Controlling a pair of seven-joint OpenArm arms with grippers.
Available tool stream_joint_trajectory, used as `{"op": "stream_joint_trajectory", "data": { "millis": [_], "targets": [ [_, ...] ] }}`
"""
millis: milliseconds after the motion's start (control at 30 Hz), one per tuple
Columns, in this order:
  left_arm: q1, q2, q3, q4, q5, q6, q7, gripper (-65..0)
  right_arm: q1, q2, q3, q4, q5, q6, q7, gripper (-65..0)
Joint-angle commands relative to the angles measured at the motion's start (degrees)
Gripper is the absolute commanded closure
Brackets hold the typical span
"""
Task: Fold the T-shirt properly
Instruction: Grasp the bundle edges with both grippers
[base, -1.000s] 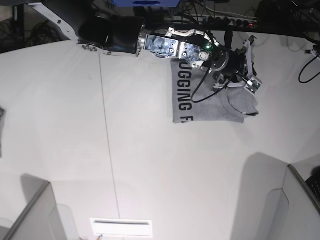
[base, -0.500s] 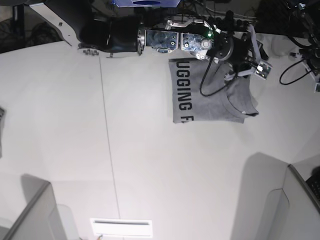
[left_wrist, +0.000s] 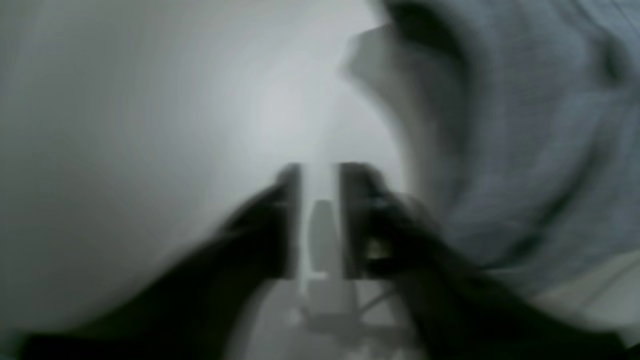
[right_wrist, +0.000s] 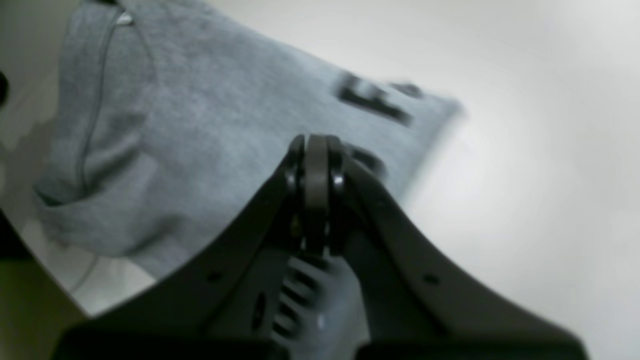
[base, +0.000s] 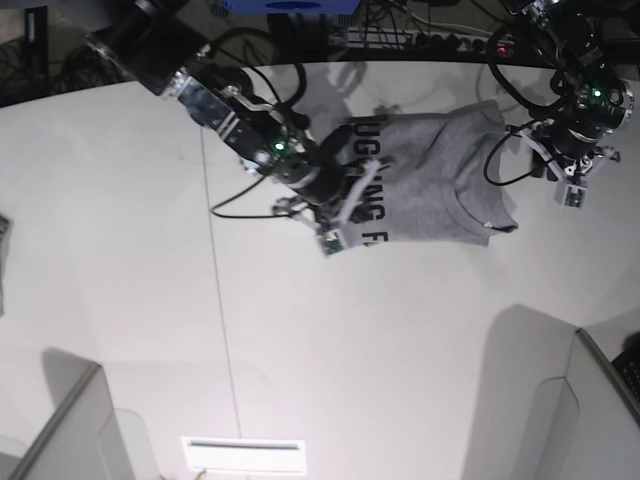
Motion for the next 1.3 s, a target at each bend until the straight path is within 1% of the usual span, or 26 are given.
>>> {"op": "stream_joint_trajectory", "data": {
  "millis": [0, 33, 67, 100, 133, 167, 267, 400, 500, 600, 700, 767, 833, 900, 1133, 1200, 1267],
  "targets": [
    [-0.3, -1.1, -0.4, 0.9, -2.6, -0.1, -1.0, -32.1, 0.3, -0.2, 0.8, 1.8, -0.3, 0.3, 1.1, 0.0],
    [-0.1, -1.1, -0.4, 0.7, -5.3, -0.1, -1.0, -42.8, -0.5, 0.4, 1.5, 2.0, -0.3, 0.3, 1.0, 0.0],
    [0.0, -1.1, -0.4, 0.7, -7.6, -0.1, -1.0, -51.7, -1.1, 1.0, 1.7, 2.1, -0.3, 0.3, 1.0, 0.0],
    [0.1, -1.1, -0.4, 0.5, -9.5, -0.1, -1.0, -59.7, -1.5, 1.5, 1.5, 2.3, -0.3, 0.3, 1.0, 0.0],
    [0.1, -1.1, -0.4, 0.2, -10.7, -0.1, -1.0, -65.0, -1.7, 1.8, 1.3, 2.4, -0.3, 0.3, 1.0, 0.0],
    [0.1, -1.1, -0.4, -0.5, -11.5, -0.1, -1.0, -65.0, -2.1, 1.8, 1.2, 2.4, -0.3, 0.3, 1.0, 0.0],
    [-0.7, -0.7, 0.0, -3.8, -11.3, -0.1, -1.2, -65.0, -3.8, 1.8, 1.5, 2.7, -0.3, 0.3, 1.0, 0.0],
    [-3.7, 0.1, -0.1, -11.3, -11.3, -0.1, -1.1, -65.0, -5.0, 1.9, 1.5, 3.5, -0.3, 0.3, 1.0, 0.0],
    [-5.4, 0.3, 0.1, -14.6, -11.7, -0.1, -1.1, -65.0, -5.7, 1.9, 1.5, 3.6, -0.3, 0.3, 1.0, 0.0],
    [-5.8, 0.3, 1.9, -14.8, -11.9, -0.1, -1.1, -65.0, -5.8, 1.9, 1.1, 3.6, -0.3, 0.3, 1.0, 0.0],
    [-5.5, 0.3, 2.8, -12.0, -12.0, -0.1, -1.0, -65.0, -5.9, 1.9, 1.1, 3.6, -0.2, 0.3, 1.0, 0.0],
    [-4.7, 0.3, 2.2, -9.5, -12.5, -0.1, 0.7, -65.0, -5.9, 1.9, 1.1, 3.6, -0.3, 0.3, 0.9, 0.0],
    [-4.3, -0.1, 1.6, -8.2, -15.3, -0.1, 2.7, -65.0, -5.9, 1.9, 1.1, 3.6, -0.2, 0.3, 0.9, 0.0],
    [-4.8, -0.2, 0.1, -8.3, -18.0, -0.1, 3.4, -65.0, -5.9, 1.9, 1.2, 3.6, -0.2, 0.3, 0.9, 0.0],
    [-7.8, 0.2, 0.3, -17.5, -18.4, -0.1, 3.0, -65.0, -5.8, 1.8, 1.1, 4.1, -0.2, 0.3, 0.9, 0.0],
    [-7.9, -0.1, 2.2, -19.4, -18.4, -0.1, 2.8, -65.0, -5.9, 1.8, 1.1, 4.1, -0.1, 0.3, 0.9, 0.0],
    [-7.9, -0.2, 4.4, -21.0, -18.3, -0.1, 1.4, -65.0, -5.9, 1.8, 1.1, 4.1, -0.1, 0.3, 0.9, 0.0]
  ]
}}
